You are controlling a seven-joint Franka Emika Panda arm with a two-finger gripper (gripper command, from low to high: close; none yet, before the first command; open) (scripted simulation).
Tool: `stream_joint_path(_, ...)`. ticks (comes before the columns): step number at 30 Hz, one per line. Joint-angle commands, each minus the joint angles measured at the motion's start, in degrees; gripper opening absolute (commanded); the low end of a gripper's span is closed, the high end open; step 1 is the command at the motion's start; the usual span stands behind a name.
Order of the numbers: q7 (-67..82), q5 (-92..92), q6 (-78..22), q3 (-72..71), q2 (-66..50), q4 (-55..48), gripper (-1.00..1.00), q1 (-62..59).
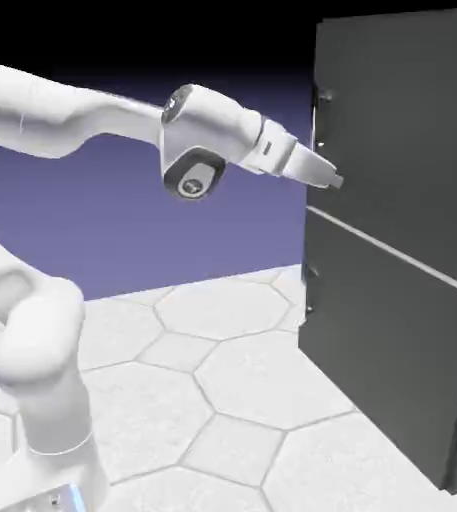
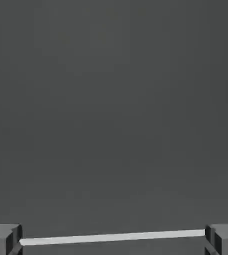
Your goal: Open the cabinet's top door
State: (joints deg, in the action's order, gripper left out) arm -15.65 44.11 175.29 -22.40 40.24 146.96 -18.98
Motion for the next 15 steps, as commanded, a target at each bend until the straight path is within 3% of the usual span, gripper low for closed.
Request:
stream_joint_path(1,1.52,2.5,0.07,-1.27,0.43,-0.79,0.0,-1.11)
stream_joint_path(15,22.72,37.39,1.09,-18.98,6.43,-11.9,0.0,-16.67)
